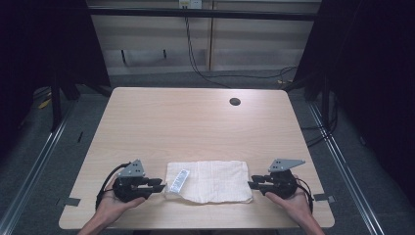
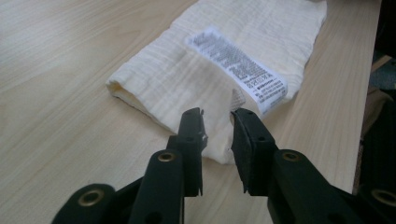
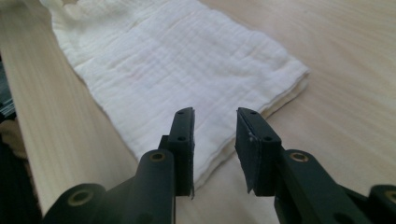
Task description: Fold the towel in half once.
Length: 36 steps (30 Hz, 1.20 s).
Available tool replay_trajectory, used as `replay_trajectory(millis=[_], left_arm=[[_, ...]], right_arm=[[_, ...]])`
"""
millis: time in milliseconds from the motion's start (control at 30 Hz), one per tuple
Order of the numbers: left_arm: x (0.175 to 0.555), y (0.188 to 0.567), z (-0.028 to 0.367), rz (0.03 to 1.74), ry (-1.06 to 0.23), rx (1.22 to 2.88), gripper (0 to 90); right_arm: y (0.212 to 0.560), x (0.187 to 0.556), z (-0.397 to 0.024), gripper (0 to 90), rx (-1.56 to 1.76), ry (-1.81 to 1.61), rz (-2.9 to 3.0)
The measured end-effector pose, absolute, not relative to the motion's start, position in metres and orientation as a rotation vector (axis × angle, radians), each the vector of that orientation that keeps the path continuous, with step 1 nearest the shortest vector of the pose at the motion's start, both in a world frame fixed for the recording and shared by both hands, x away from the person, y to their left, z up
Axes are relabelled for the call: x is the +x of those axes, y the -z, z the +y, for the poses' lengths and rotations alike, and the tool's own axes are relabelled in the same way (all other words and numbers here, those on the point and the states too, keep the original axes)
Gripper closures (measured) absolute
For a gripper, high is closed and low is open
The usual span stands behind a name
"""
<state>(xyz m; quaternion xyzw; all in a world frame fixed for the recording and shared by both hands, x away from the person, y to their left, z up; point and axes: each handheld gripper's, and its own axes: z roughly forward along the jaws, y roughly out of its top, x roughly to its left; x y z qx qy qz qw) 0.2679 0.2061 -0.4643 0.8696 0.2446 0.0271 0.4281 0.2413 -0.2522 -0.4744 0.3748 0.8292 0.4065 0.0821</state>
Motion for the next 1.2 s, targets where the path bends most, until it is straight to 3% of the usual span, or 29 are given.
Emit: replay_trajectory(millis=[367,533,667,767,967,1200], left_arm=[[0.285,0.464,0.196,0.625,-0.088,2.182,72.1],[0.307,0.468,0.181,0.639,-0.071,2.186,72.1],[0.325,0.472,0.169,0.641,-0.037,2.202,79.5],[0.337,0.476,0.160,0.645,-0.039,2.232,82.1],[0.348,0.497,0.156,0.702,-0.060,2.274,78.5],[0.348,0.499,0.161,0.708,-0.041,2.244,88.1]], right_arm=[[0.470,0.272,-0.245,73.9,1.118,-1.196,2.452],[0.467,0.279,-0.237,71.3,1.112,-1.240,2.464],[0.466,0.272,-0.214,67.2,1.041,-1.256,2.530],[0.471,0.269,-0.198,74.9,1.009,-1.263,2.570],[0.480,0.268,-0.188,72.1,0.997,-1.212,2.611],[0.491,0.271,-0.186,77.6,1.016,-1.129,2.612]])
